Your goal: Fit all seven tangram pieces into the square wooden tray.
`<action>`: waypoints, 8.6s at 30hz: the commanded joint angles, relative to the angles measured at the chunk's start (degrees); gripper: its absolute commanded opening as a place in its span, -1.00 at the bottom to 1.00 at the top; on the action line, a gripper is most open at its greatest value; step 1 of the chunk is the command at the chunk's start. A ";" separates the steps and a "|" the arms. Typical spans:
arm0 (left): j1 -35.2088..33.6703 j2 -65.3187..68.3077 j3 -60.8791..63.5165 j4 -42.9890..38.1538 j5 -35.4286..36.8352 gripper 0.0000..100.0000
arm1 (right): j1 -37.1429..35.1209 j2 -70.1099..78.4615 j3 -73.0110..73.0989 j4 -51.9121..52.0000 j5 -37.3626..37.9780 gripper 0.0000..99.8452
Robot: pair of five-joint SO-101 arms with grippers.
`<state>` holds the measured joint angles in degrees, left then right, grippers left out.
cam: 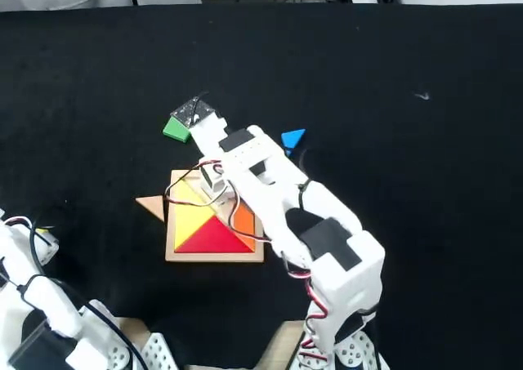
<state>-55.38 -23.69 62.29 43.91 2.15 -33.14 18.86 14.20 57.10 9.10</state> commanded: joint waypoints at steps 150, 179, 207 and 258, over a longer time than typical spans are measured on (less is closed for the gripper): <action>63.16 11.60 -15.78 18.99 -67.69 -0.90 | 21.45 -30.11 27.91 -25.32 0.53 -0.98; 71.08 7.47 -54.55 43.60 8.35 -0.94 | 27.96 -30.73 28.62 -24.97 0.00 -0.98; 83.21 21.45 -37.14 13.89 38.15 -0.94 | 46.15 -30.11 27.56 -32.70 -10.46 -0.98; 85.14 26.46 -33.45 5.63 38.15 -0.77 | 45.98 -30.11 27.56 -32.70 -10.11 -0.98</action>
<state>29.10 3.47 31.16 47.52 39.96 12.31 -11.47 43.21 25.54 -0.75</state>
